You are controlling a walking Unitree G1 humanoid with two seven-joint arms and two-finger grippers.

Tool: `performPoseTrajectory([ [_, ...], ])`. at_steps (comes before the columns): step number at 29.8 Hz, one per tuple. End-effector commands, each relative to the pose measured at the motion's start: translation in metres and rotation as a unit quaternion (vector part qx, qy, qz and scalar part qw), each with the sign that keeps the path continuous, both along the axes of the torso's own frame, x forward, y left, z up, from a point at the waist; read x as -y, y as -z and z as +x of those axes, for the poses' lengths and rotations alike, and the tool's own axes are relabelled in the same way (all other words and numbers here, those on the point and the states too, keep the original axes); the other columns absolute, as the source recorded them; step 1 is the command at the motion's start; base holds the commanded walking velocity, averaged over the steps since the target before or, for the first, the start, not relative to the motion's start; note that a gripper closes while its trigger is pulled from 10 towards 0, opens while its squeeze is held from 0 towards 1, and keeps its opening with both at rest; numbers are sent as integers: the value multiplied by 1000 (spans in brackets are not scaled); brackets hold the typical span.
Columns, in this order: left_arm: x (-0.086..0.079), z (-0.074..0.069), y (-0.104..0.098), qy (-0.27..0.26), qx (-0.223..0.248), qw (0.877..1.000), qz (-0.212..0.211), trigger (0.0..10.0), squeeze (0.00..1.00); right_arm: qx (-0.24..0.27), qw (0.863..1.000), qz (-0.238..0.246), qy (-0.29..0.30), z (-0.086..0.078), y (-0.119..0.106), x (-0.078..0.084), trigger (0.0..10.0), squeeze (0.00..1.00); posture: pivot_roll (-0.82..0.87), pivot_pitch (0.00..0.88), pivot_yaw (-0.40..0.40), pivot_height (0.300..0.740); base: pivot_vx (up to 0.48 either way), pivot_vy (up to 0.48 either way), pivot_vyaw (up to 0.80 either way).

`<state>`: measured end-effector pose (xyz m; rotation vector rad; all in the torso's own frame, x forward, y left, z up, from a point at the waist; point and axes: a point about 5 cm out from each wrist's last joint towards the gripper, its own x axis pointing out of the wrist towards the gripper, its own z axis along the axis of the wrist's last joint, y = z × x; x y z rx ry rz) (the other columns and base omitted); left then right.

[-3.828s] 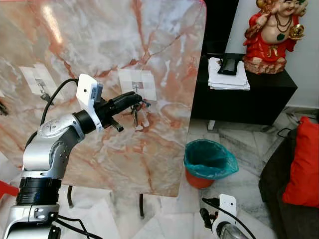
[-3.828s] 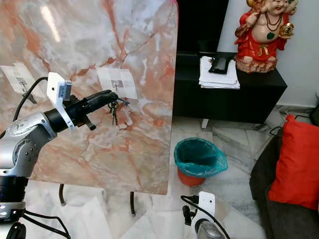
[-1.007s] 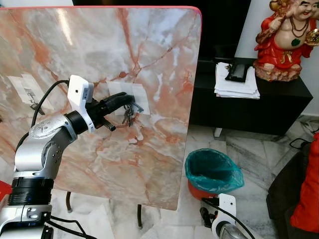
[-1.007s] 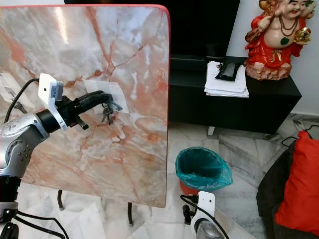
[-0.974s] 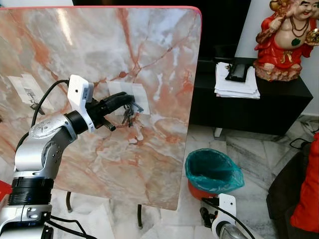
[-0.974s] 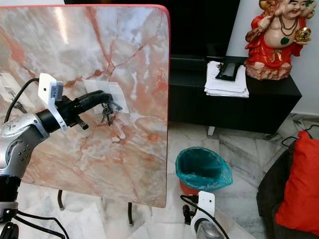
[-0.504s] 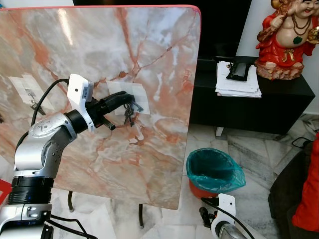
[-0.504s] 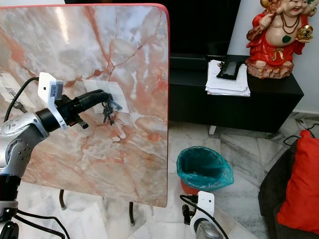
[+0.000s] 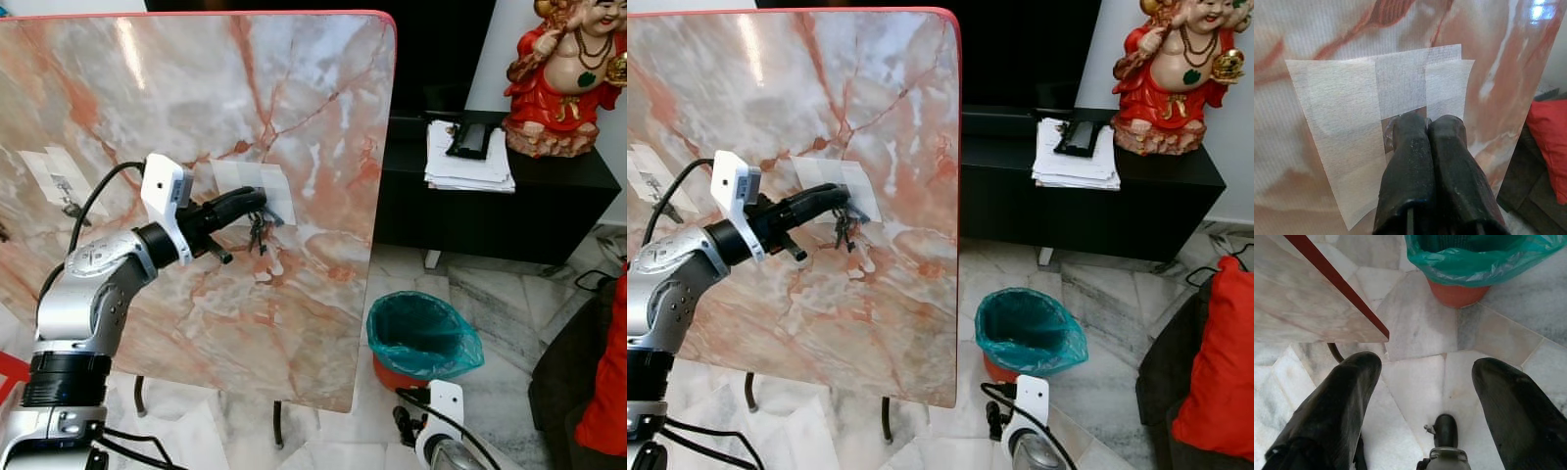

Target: Hang keys on a hook

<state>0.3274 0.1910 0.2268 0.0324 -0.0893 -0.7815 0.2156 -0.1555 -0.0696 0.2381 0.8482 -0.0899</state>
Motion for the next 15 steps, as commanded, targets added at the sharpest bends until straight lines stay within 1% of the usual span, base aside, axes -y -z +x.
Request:
performPoseTrajectory([
  [1,2,0,1,3,1,1000,9,10000,0,0,1000,-1,0,0,0,-1,10000,0,-3,16,41,740,0,0,0],
  [9,0,-1,1,3,-2,1000,14,10000,0,1,1000,-1,-1,1,0,-1,10000,0,0,17,41,740,0,0,0],
  [15,3,-7,10,32,-21,998,42,10000,0,1,1000,-1,-2,1,0,-2,10000,0,2,19,43,740,0,0,0],
])
